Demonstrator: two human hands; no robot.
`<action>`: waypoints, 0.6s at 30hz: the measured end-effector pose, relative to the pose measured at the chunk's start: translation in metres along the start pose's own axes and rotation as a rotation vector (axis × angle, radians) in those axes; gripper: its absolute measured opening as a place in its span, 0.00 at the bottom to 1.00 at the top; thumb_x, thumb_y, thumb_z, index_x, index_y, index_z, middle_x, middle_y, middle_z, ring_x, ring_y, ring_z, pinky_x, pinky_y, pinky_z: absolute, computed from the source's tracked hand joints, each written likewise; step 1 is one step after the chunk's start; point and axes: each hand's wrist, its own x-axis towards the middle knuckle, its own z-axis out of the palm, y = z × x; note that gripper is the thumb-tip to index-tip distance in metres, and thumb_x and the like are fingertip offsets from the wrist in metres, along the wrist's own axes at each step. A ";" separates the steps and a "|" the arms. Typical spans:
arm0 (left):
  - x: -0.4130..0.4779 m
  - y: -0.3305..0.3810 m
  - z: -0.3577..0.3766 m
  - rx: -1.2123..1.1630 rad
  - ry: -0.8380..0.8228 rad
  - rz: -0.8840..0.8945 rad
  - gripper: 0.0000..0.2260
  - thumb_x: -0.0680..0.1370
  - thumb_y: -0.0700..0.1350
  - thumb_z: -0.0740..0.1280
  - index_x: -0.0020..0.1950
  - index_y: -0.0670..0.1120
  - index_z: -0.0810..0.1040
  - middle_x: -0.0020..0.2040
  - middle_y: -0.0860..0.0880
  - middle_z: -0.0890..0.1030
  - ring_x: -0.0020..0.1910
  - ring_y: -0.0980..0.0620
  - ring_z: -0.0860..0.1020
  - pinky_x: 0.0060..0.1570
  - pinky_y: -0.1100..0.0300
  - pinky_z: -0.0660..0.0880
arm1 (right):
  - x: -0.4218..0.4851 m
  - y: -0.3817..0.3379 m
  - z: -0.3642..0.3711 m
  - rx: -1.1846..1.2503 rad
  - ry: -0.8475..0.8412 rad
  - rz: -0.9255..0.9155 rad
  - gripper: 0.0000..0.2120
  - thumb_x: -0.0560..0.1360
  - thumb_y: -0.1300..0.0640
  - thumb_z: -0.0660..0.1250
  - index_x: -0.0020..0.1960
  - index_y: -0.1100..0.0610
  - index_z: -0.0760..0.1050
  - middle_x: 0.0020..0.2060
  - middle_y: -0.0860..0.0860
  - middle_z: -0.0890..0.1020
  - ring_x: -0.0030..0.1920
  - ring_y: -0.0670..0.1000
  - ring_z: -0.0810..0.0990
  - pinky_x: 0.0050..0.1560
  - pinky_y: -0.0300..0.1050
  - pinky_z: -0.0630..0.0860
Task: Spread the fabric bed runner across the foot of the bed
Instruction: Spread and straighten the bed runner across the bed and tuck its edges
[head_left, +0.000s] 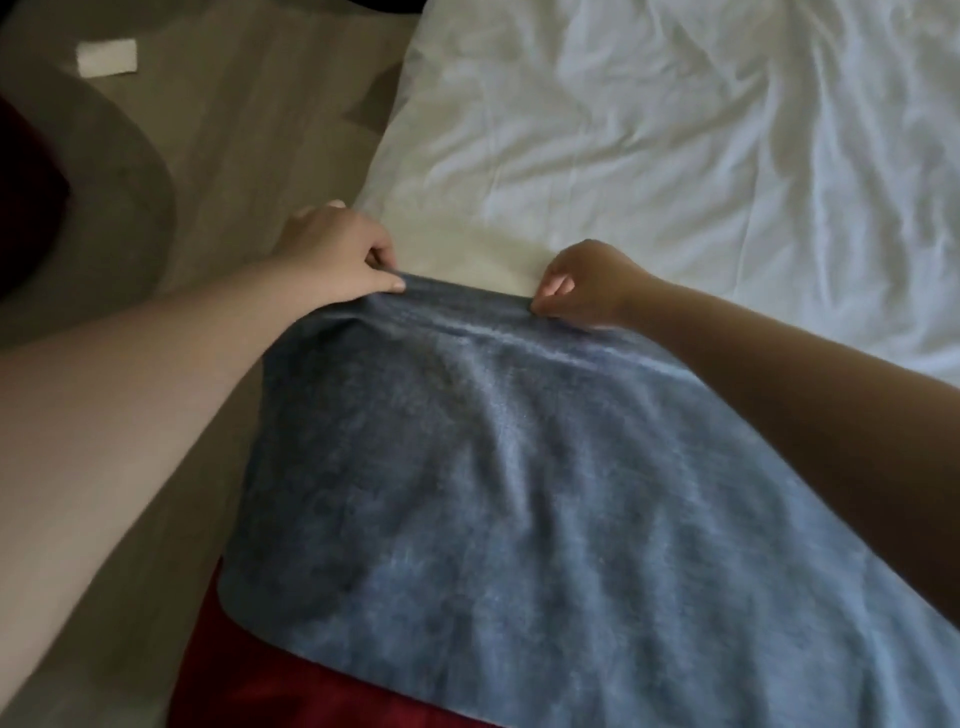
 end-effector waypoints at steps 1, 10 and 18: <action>0.002 -0.002 0.002 -0.018 -0.007 -0.017 0.07 0.68 0.56 0.74 0.38 0.55 0.80 0.33 0.59 0.74 0.44 0.52 0.70 0.46 0.56 0.69 | 0.002 -0.001 0.000 -0.004 -0.003 0.015 0.04 0.73 0.52 0.70 0.44 0.52 0.82 0.43 0.47 0.82 0.46 0.47 0.78 0.53 0.43 0.73; -0.002 -0.047 -0.010 -0.130 -0.206 -0.117 0.06 0.70 0.49 0.74 0.40 0.53 0.78 0.41 0.50 0.81 0.40 0.51 0.75 0.43 0.59 0.69 | 0.010 -0.024 0.016 0.021 0.086 -0.002 0.05 0.73 0.50 0.70 0.40 0.47 0.75 0.36 0.40 0.76 0.40 0.45 0.77 0.37 0.41 0.71; -0.021 -0.028 0.006 -0.082 0.097 -0.172 0.08 0.74 0.50 0.70 0.51 0.50 0.79 0.48 0.49 0.82 0.51 0.46 0.76 0.48 0.50 0.74 | 0.018 -0.036 0.026 -0.041 0.129 0.156 0.04 0.73 0.52 0.69 0.40 0.47 0.75 0.41 0.45 0.80 0.44 0.50 0.79 0.42 0.43 0.75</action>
